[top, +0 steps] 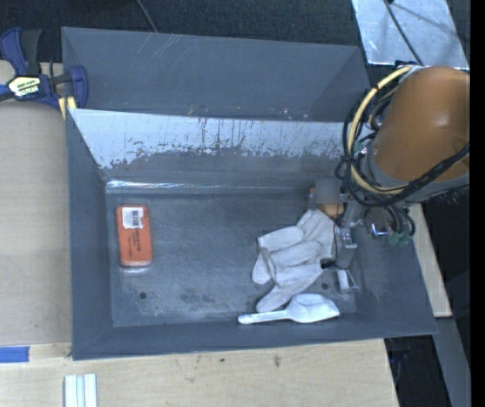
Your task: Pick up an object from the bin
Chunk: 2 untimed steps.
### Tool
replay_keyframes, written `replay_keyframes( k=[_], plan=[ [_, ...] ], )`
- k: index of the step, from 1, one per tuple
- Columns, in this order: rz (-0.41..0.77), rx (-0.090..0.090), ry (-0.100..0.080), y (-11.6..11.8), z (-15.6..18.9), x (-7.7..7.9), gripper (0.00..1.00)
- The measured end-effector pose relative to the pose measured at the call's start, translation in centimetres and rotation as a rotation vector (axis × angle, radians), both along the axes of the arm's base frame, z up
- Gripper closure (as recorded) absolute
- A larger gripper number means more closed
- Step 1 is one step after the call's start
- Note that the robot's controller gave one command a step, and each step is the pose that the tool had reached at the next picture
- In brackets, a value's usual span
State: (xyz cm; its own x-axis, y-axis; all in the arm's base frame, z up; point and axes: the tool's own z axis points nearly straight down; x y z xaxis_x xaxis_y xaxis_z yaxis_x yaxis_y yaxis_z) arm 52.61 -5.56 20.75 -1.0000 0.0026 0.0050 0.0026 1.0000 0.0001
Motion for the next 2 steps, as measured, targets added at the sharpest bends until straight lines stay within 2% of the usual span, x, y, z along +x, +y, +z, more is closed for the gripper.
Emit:
replay_keyframes(
  k=[1, 2],
  plan=[
    [0.002, -0.001, -0.008, 0.0, 0.5, 0.1, 0.0],
    [0.061, -0.002, -0.015, 0.6, -3.2, 0.8, 0.0]
  ],
)
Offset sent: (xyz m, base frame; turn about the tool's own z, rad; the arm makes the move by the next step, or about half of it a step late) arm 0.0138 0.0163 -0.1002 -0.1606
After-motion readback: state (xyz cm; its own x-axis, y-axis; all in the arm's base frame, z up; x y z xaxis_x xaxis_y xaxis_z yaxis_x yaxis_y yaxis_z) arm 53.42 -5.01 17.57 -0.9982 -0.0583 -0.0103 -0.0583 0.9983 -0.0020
